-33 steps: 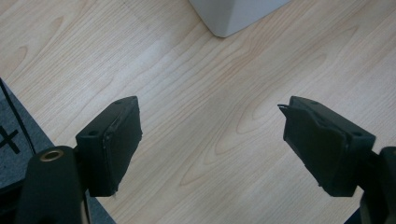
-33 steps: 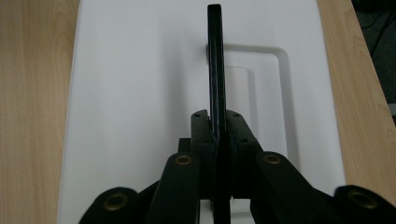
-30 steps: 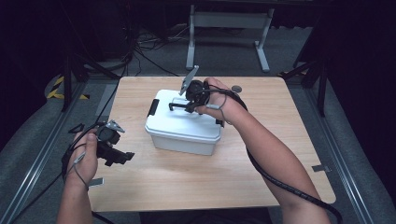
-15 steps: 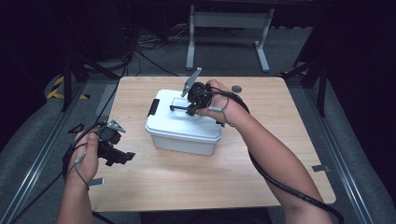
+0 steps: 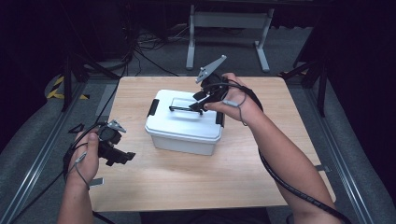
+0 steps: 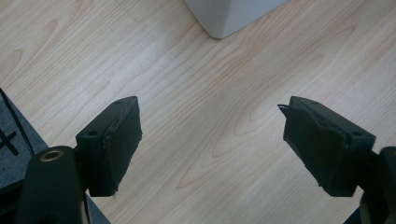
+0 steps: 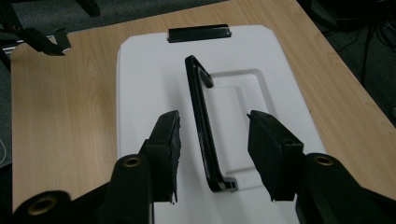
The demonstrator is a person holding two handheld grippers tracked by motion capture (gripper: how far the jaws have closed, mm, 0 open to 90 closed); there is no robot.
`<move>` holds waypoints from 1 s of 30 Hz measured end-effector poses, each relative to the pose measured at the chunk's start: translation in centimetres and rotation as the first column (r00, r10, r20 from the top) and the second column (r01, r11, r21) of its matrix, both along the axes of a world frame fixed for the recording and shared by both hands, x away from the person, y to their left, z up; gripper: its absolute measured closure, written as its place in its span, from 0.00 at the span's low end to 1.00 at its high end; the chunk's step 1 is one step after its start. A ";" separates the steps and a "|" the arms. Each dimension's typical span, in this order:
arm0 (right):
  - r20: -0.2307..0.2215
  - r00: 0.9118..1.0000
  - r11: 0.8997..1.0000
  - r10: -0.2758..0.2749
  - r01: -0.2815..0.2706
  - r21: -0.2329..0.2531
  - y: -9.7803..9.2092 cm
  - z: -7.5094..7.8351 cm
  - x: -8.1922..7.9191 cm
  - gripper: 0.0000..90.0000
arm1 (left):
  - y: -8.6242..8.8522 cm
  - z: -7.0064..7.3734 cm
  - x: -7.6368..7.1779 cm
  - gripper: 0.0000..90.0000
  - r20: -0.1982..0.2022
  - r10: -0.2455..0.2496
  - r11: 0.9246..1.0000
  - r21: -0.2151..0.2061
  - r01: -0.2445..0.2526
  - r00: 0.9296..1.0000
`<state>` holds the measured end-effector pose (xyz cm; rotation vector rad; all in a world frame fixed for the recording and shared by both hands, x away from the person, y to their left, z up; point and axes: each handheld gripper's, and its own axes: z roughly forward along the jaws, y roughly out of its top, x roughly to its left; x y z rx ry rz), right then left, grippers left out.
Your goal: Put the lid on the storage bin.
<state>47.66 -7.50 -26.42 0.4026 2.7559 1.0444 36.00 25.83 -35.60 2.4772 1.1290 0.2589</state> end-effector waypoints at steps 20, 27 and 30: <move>-0.016 0.986 0.985 -0.167 0.167 0.044 -9.1 1.3 -1.5 0.61 | -0.4 -0.1 1.2 0.21 -0.001 0.025 1.000 0.000 -0.025 1.000; -0.012 0.969 0.968 -0.245 0.245 0.051 -13.1 1.1 -1.9 0.60 | -0.4 -0.4 1.6 0.21 -0.006 0.074 0.997 -0.014 -0.074 0.997; -0.033 0.961 0.960 -0.275 0.276 0.048 -14.4 0.9 -2.0 0.64 | -0.3 -0.5 1.5 0.20 -0.008 0.079 0.997 -0.010 -0.079 0.997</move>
